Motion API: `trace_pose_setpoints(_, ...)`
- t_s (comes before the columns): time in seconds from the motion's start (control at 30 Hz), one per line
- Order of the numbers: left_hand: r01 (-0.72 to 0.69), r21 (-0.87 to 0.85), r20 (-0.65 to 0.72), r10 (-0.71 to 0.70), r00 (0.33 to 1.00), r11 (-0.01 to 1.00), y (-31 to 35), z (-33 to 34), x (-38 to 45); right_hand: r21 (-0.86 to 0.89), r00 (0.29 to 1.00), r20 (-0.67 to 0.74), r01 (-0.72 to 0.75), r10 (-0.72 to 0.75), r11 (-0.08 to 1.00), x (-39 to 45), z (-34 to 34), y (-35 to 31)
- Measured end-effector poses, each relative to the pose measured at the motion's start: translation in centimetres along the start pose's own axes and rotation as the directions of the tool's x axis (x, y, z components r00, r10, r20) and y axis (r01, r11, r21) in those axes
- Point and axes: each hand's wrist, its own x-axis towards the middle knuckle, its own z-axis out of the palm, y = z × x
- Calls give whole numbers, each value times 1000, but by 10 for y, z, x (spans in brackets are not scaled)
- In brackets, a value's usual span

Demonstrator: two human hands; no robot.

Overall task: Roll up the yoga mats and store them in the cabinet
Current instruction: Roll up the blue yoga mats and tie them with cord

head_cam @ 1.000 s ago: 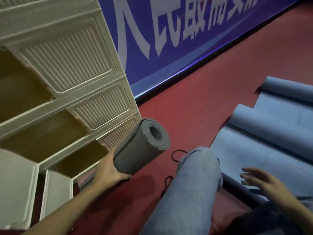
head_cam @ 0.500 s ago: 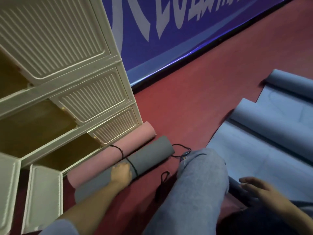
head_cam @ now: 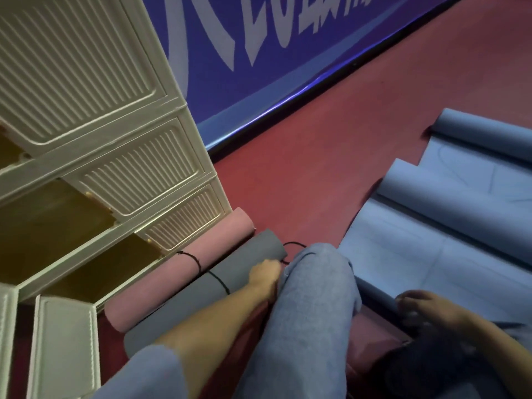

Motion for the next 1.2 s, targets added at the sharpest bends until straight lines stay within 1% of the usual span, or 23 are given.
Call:
trace_pose_setpoints(0.07,-18,-78,-22,17,1000,997,27,-29,23,-66,999,33,-11,13,998,9,-6,-10)
trace_pose_setpoints(0.1,-15,-95,-59,10,998,995,36,-43,33,-93,999,25,-22,24,995,11,-10,-17)
trace_pose_setpoints(0.17,33,-183,-90,-50,995,983,54,-67,48,-120,999,-18,-31,30,992,13,-26,-25)
trace_pose_setpoints(0.2,24,-232,-120,-53,991,972,66,-74,54,-137,999,-38,-25,20,990,12,-36,-28)
trace_pose_setpoints(0.23,-14,-267,-151,-27,988,964,84,-82,59,-146,998,-57,-23,15,989,11,-48,-30)
trace_pose_setpoints(0.3,-126,-290,-191,71,979,949,132,-95,65,-159,994,-104,-36,19,987,13,-70,-24)
trace_pose_setpoints(0.4,-312,-217,-200,271,942,925,209,-83,63,-198,982,-182,-89,52,976,17,-97,5)
trace_pose_setpoints(0.47,-402,-100,-143,387,911,910,244,-51,57,-187,971,-207,-159,120,969,17,-111,30)
trace_pose_setpoints(0.53,-433,69,-23,436,900,899,261,-6,61,-180,962,-107,-267,251,947,14,-119,50)
trace_pose_setpoints(0.57,-431,190,65,427,902,882,261,21,66,-184,956,-41,-294,292,938,12,-121,56)
trace_pose_setpoints(0.63,-450,421,246,379,892,788,255,76,77,-159,958,27,-279,287,947,14,-123,63)
trace_pose_setpoints(0.67,-478,501,314,362,877,722,252,103,81,-122,964,28,-258,263,958,16,-124,66)
trace_pose_setpoints(0.7,-504,542,360,356,862,672,253,127,84,-85,971,11,-237,238,968,18,-126,68)
trace_pose_setpoints(0.77,-533,573,395,359,845,623,261,165,90,-78,982,-37,-187,185,979,22,-134,70)
trace_pose_setpoints(0.87,-553,608,385,398,833,570,281,193,103,-111,992,-40,-120,116,987,33,-142,69)
trace_pose_setpoints(0.93,-528,620,384,363,849,580,291,202,113,-108,995,-7,-100,99,989,43,-142,69)
trace_pose_setpoints(1.03,-499,606,446,255,858,620,296,215,128,-83,992,15,-121,123,989,57,-145,74)
trace_pose_setpoints(1.2,-558,600,491,287,822,573,289,224,150,-74,992,-51,-119,115,990,73,-149,75)
